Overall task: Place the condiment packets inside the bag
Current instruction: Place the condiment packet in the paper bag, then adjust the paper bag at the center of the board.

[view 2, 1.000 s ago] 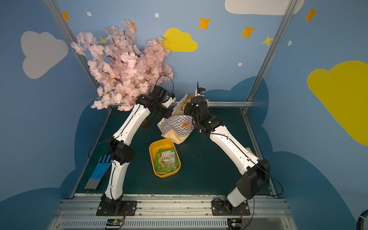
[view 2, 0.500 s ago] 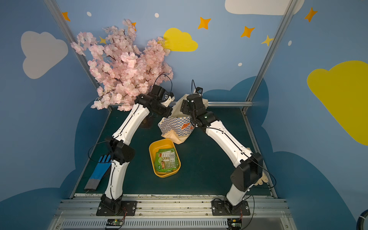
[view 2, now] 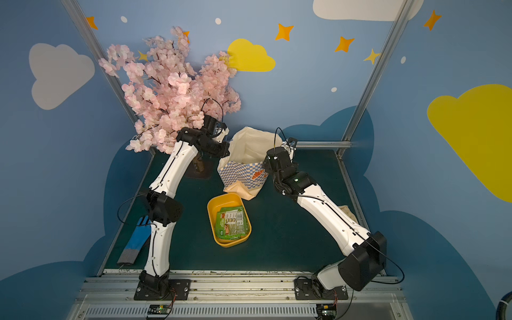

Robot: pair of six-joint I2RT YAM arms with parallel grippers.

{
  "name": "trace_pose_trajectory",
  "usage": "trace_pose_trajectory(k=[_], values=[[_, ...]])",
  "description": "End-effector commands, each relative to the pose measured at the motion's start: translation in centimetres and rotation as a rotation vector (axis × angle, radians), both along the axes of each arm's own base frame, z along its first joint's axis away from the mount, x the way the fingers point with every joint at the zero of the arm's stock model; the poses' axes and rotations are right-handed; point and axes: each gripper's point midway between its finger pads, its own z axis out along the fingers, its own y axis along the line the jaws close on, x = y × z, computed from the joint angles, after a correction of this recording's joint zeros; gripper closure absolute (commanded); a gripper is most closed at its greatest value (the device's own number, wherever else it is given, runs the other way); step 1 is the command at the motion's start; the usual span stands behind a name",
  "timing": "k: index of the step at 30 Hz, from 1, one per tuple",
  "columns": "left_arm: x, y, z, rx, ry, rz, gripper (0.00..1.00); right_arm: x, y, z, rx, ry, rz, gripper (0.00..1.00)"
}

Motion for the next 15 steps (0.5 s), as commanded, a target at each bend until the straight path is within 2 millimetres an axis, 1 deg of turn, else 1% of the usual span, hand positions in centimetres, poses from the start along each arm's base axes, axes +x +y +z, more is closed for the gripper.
trace_pose_trajectory(k=[1, 6, 8, 10, 13, 15], values=[[-0.2, -0.3, -0.5, -0.016, 0.021, 0.006, 0.97, 0.3, 0.9, -0.3, 0.073, -0.029, -0.033, 0.12], [-1.2, -1.8, -0.7, -0.028, 0.033, -0.039, 0.97, 2.9, 3.5, -0.7, 0.123, -0.024, -0.03, 0.11], [-1.4, -1.8, -0.6, -0.028, 0.032, -0.048, 0.97, 4.1, 4.4, -0.6, 0.126, -0.009, -0.029, 0.11], [-1.6, -1.8, -0.4, -0.025, 0.028, -0.048, 0.97, 5.2, 5.1, -1.1, 0.109, 0.01, -0.032, 0.11], [-1.5, -1.4, 0.0, -0.016, 0.013, -0.042, 0.97, 6.4, 5.4, -2.0, 0.067, 0.041, -0.067, 0.12], [-1.4, -0.9, 0.5, -0.02, 0.002, -0.033, 0.97, 7.0, 5.4, -3.0, 0.036, 0.074, -0.092, 0.14]])
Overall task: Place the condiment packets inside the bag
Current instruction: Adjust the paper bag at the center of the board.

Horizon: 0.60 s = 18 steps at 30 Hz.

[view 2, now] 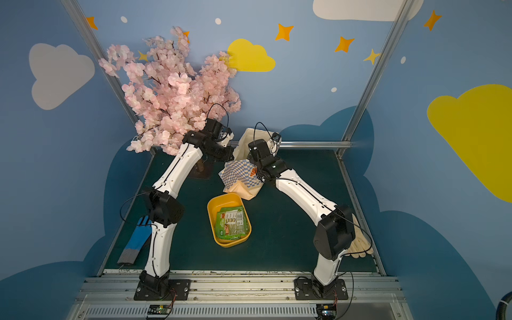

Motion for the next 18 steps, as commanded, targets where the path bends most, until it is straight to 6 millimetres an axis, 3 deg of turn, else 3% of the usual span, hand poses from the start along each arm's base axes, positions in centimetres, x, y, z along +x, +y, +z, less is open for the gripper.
trace_pose_trajectory(k=[1, 4, 7, 11, 13, 14, 18], values=[[-0.5, 1.0, 2.6, -0.015, -0.043, 0.01, 0.97, 0.4, -0.9, -1.5, -0.057, 0.06, -0.056, 0.16], [-0.1, 1.8, 3.8, -0.027, -0.073, 0.028, 0.97, 0.5, -1.2, -1.7, -0.078, 0.057, -0.07, 0.24], [0.1, 2.0, 4.4, -0.033, -0.094, 0.031, 0.97, 0.5, -1.7, -1.5, -0.099, 0.048, -0.071, 0.42], [0.0, 1.8, 4.8, -0.05, -0.099, 0.024, 0.97, 0.5, -2.7, -0.7, -0.109, 0.041, -0.071, 0.82], [-0.1, 1.5, 4.7, -0.059, -0.09, 0.015, 0.97, 0.4, -3.4, 0.6, -0.115, 0.02, -0.063, 0.95], [-0.2, 1.4, 4.6, -0.06, -0.085, 0.012, 0.97, 0.4, -3.8, 1.7, -0.12, 0.001, -0.048, 0.99], [-1.3, -0.2, 3.8, -0.078, -0.056, -0.049, 0.97, 0.8, -5.0, 5.6, -0.121, -0.05, 0.03, 1.0]])
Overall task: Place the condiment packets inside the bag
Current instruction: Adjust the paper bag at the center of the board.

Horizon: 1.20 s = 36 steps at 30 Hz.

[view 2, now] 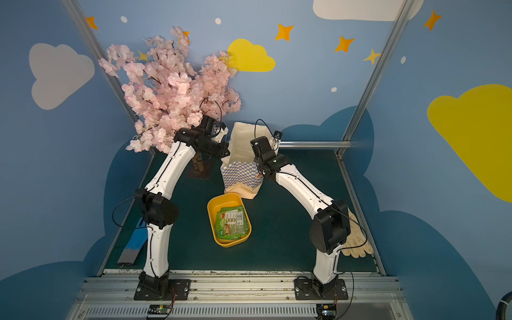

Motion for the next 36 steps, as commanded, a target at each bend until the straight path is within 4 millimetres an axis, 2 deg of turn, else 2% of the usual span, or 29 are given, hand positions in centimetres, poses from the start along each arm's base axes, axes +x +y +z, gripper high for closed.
trace_pose_trajectory(k=[1, 3, 6, 9, 13, 16, 17, 20, 22, 24, 27, 30, 33, 36], values=[[-1.5, -1.6, 0.9, -0.032, -0.004, -0.074, 0.97, -0.3, -1.7, 6.8, 0.015, -0.098, 0.081, 1.0], [-2.3, -2.5, 0.7, -0.033, 0.006, -0.108, 0.97, -0.1, -2.1, 7.3, 0.023, -0.069, 0.136, 1.0], [-3.8, -3.4, 1.0, -0.033, 0.005, -0.161, 0.97, -0.1, -2.3, 6.4, 0.068, 0.006, 0.208, 1.0], [-5.2, -4.1, 1.4, -0.029, -0.006, -0.202, 0.97, -0.7, -2.5, 3.5, 0.101, 0.092, 0.242, 0.99], [-6.3, -4.7, 1.5, -0.012, -0.034, -0.232, 0.97, -2.4, -2.7, -0.1, 0.161, 0.194, 0.264, 0.91], [-6.4, -4.9, 1.5, -0.004, -0.059, -0.231, 0.97, -3.8, -3.3, -0.1, 0.181, 0.195, 0.268, 0.5], [-6.5, -4.9, 1.6, -0.008, -0.06, -0.233, 0.97, -4.2, -3.5, 0.5, 0.184, 0.18, 0.268, 0.41], [-6.5, -5.3, 1.8, -0.025, -0.062, -0.239, 0.97, -5.7, -4.6, 3.3, 0.187, 0.107, 0.258, 0.24], [-6.4, -5.5, 2.0, -0.032, -0.068, -0.238, 0.92, -7.2, -5.3, 5.9, 0.19, 0.034, 0.265, 0.13], [-6.3, -5.5, 2.0, -0.034, -0.072, -0.233, 0.88, -8.6, -5.8, 7.8, 0.165, -0.019, 0.266, 0.07], [-6.0, -5.3, 2.1, -0.032, -0.074, -0.213, 0.72, -10.8, -6.5, 9.3, 0.117, -0.066, 0.265, 0.04], [-5.7, -4.6, 2.4, -0.039, -0.074, -0.189, 0.53, -13.0, -6.2, 9.6, 0.079, -0.081, 0.288, 0.04], [-5.4, -3.4, 3.7, -0.069, -0.088, -0.156, 0.33, -15.1, -5.0, 9.0, 0.013, -0.08, 0.324, 0.04], [-5.7, -2.0, 5.4, -0.097, -0.11, -0.143, 0.11, -17.5, -2.6, 8.3, -0.032, -0.066, 0.404, 0.05]])
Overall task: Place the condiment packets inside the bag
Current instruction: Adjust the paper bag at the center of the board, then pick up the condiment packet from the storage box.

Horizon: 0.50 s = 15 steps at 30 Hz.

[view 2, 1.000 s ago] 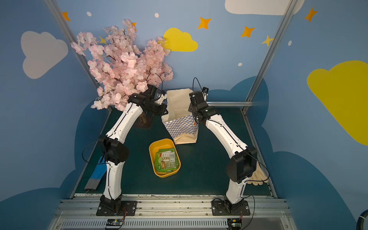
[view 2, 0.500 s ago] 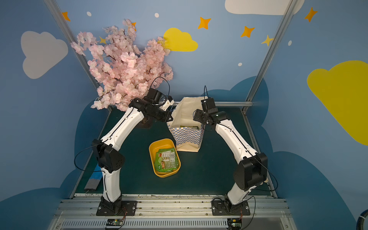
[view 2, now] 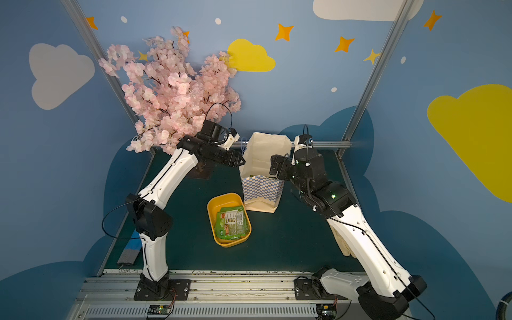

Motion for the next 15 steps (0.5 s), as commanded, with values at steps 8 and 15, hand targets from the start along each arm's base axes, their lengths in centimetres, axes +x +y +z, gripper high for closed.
trace_pose_trajectory(k=[8, 15], values=[[-9.0, 5.4, 6.3, -0.121, -0.122, -0.116, 0.0, -8.3, 9.0, -7.5, -0.253, 0.057, 0.29, 0.09], [-15.3, 11.7, 3.9, -0.193, -0.122, -0.117, 0.0, -11.0, 15.0, -15.8, -0.303, 0.204, 0.432, 0.1]])
